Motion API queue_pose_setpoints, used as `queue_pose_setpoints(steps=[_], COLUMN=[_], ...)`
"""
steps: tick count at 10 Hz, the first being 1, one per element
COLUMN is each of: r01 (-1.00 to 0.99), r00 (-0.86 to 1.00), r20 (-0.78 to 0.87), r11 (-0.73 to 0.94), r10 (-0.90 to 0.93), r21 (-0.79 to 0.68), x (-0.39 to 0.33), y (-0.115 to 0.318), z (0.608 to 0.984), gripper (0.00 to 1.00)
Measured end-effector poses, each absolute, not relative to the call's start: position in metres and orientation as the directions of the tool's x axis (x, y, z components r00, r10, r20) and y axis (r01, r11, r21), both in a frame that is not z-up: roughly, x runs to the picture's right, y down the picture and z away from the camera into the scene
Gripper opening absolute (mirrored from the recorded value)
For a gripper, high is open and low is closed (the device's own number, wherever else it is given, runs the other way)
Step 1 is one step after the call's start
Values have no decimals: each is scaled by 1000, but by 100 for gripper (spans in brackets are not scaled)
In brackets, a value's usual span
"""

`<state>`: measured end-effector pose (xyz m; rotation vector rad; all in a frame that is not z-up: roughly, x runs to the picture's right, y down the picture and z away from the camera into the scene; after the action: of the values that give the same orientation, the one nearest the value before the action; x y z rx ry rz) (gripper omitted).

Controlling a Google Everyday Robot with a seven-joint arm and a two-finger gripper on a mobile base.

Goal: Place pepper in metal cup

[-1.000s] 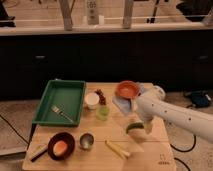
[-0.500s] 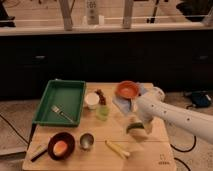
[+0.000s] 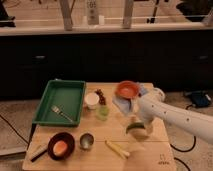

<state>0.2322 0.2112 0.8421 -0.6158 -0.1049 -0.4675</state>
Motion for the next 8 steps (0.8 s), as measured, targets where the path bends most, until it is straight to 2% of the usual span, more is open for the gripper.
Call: queue_pose_setpoints(steps=[8], r01=[463], r00=[886], r20=[248], r11=[717], r10=[-392], r21=[-521], x=[248], y=[215], z=[851], gripper=[80])
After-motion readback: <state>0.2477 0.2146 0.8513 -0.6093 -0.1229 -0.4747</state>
